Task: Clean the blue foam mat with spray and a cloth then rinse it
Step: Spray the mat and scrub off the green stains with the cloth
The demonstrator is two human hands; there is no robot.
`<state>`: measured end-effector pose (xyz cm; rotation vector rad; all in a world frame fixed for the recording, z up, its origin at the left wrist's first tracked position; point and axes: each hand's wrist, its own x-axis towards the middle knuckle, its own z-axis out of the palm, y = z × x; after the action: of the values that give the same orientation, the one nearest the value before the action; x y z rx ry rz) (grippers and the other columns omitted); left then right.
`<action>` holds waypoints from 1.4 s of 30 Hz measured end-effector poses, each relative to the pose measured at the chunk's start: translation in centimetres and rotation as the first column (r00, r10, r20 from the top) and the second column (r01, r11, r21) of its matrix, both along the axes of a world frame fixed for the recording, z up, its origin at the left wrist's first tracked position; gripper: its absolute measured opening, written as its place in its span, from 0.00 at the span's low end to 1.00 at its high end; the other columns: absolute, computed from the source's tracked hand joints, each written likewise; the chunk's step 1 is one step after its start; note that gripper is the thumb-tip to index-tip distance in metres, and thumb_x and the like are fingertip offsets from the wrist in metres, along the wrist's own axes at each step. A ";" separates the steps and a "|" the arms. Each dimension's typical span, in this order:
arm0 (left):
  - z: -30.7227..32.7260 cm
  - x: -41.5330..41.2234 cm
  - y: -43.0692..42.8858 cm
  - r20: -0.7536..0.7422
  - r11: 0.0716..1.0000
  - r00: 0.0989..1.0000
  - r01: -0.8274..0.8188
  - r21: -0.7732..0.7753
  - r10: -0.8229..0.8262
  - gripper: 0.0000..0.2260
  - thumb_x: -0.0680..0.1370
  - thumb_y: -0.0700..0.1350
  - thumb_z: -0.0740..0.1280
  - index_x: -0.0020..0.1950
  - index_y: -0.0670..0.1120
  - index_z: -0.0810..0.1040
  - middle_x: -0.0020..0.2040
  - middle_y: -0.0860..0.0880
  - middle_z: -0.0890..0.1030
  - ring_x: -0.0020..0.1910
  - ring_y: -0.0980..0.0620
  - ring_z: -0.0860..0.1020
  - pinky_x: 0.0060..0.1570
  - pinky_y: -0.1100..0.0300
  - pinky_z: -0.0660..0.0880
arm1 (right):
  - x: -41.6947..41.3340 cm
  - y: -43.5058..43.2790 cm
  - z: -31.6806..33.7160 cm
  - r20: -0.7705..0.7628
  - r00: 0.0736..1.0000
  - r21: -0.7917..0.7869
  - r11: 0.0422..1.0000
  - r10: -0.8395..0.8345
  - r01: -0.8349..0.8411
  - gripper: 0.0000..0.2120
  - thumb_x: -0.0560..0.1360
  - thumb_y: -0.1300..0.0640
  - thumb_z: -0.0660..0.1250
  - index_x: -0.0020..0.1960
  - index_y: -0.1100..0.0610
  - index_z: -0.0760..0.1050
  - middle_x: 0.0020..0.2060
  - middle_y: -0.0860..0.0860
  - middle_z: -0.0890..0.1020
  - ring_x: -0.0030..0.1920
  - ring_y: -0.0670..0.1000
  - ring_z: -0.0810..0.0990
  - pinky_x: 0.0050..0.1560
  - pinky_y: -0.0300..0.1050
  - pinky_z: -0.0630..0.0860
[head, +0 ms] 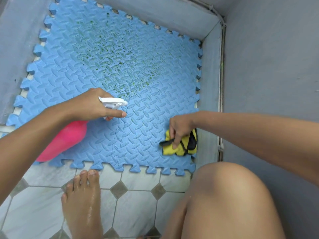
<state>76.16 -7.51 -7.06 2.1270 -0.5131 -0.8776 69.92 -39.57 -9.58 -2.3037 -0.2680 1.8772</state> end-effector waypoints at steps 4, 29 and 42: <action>-0.4 -0.2 -0.1 -0.018 1.000 1.000 -0.003 0.001 0.003 0.29 0.63 0.71 0.76 0.32 0.44 0.79 0.29 0.49 0.82 0.28 0.56 0.73 0.38 0.57 0.70 | -4.3 0.9 -1.1 -0.176 0.982 -0.069 0.994 0.066 -0.079 0.09 0.63 0.53 0.83 0.35 0.51 0.83 0.24 0.46 0.74 0.32 0.50 0.74 0.40 0.48 0.80; -0.1 0.1 1.0 -0.008 0.996 1.000 -0.029 -0.090 0.028 0.28 0.64 0.69 0.74 0.33 0.43 0.79 0.30 0.47 0.81 0.30 0.55 0.73 0.39 0.57 0.69 | 0.1 6.7 -0.7 -0.201 0.632 0.344 0.550 -0.748 0.761 0.04 0.75 0.58 0.73 0.49 0.55 0.82 0.36 0.50 0.80 0.39 0.47 0.80 0.50 0.46 0.83; 1.2 0.2 1.7 -0.058 0.990 0.994 -0.094 -0.104 0.088 0.39 0.57 0.79 0.73 0.40 0.42 0.83 0.37 0.43 0.85 0.44 0.35 0.82 0.41 0.45 0.81 | 2.6 3.8 0.8 -0.240 0.749 0.106 0.750 -0.618 0.653 0.11 0.75 0.63 0.72 0.57 0.59 0.78 0.38 0.52 0.83 0.36 0.52 0.81 0.55 0.57 0.82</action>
<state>76.34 -5.81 -5.90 2.0081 -0.4224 -0.8345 72.48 -35.75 -8.76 -1.7471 0.3328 1.5973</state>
